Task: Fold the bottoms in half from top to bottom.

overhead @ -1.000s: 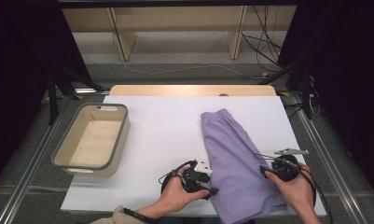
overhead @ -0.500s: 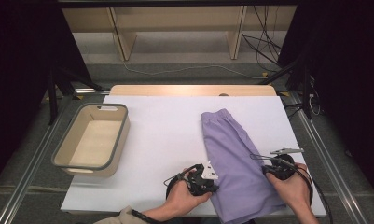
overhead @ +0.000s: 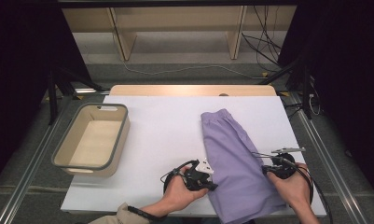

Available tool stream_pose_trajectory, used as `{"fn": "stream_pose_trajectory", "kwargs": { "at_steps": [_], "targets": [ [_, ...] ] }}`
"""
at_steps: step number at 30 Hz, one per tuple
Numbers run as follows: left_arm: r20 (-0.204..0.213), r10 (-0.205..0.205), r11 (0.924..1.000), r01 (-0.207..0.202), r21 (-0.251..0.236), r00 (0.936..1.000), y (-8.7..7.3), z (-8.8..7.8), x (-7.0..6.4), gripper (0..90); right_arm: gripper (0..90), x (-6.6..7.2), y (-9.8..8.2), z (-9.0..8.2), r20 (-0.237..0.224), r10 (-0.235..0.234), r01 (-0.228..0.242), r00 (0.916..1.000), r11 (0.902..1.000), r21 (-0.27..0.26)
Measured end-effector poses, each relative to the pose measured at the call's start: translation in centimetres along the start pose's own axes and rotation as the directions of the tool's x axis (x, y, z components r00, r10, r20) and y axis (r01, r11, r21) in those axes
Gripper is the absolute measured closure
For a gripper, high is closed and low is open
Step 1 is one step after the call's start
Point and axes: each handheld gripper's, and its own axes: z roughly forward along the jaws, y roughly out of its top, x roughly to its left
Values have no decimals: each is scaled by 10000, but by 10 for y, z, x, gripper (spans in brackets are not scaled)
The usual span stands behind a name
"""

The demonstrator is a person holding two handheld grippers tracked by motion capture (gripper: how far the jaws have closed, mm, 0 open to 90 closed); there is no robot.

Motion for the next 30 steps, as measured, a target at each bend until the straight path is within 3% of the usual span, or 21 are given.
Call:
{"fn": "stream_pose_trajectory", "kwargs": {
  "at_steps": [9,30],
  "targets": [
    [243,-141,9999,142,-23,9996,-1,-10,5,894,896,3,-1,-1,-219,185,-181,9996,9997,176],
    [542,-289,9995,284,112,9981,-12,-31,17,894,895,21,-6,-3,-634,151,-121,9979,9988,479]
  ]
}}
